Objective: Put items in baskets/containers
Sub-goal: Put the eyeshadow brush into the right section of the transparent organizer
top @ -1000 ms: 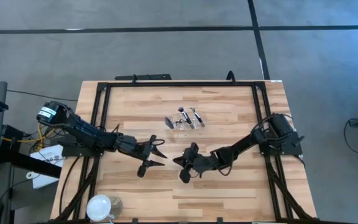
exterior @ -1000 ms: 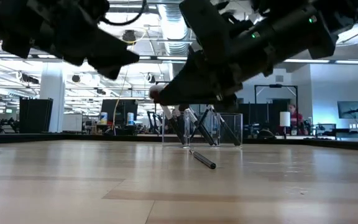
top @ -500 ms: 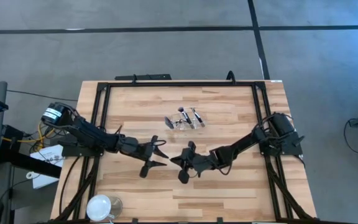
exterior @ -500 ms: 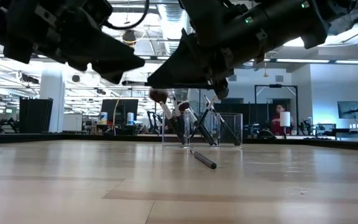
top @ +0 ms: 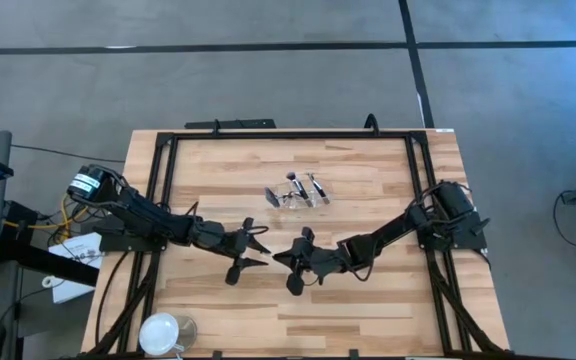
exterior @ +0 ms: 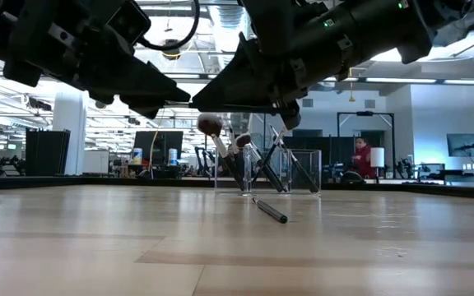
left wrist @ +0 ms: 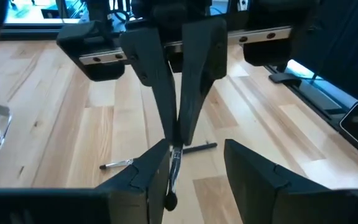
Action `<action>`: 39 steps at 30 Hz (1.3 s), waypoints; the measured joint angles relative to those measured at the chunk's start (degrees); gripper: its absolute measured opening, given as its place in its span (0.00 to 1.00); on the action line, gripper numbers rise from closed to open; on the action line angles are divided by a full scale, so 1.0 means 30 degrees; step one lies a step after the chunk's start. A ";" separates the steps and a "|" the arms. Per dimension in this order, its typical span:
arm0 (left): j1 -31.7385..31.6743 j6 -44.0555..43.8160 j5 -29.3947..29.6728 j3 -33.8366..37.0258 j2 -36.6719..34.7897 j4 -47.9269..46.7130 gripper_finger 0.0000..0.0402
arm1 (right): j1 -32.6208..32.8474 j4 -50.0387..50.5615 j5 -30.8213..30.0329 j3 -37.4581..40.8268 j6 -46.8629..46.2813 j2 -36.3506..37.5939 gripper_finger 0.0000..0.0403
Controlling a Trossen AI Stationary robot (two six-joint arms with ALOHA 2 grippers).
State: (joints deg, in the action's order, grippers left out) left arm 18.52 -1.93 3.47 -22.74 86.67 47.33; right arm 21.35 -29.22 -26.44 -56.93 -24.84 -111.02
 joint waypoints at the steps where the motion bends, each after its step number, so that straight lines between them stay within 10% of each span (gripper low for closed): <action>1: 0.0000 0.0003 0.0061 0.0000 0.0000 0.0000 0.37 | 0.0003 -0.0054 0.0018 0.0000 0.0000 0.0004 0.02; 12: -0.0044 -0.0013 0.0485 0.0000 0.0000 0.0000 0.35 | -0.0004 -0.0426 0.0321 0.0000 0.0299 0.0000 0.02; 26: -0.0044 -0.0016 0.0402 0.0000 0.0000 -0.0027 0.04 | -0.0040 -0.1009 0.0342 0.0000 0.0575 0.0007 0.02; 39: -0.0044 -0.0031 0.0495 0.0000 0.0000 -0.0022 0.04 | -0.0004 -0.0340 0.0241 -0.0509 0.1664 0.0141 0.16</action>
State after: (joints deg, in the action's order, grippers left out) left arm 18.39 -2.03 4.95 -22.74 86.67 47.27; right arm 21.34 -30.24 -25.71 -58.45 -19.85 -110.60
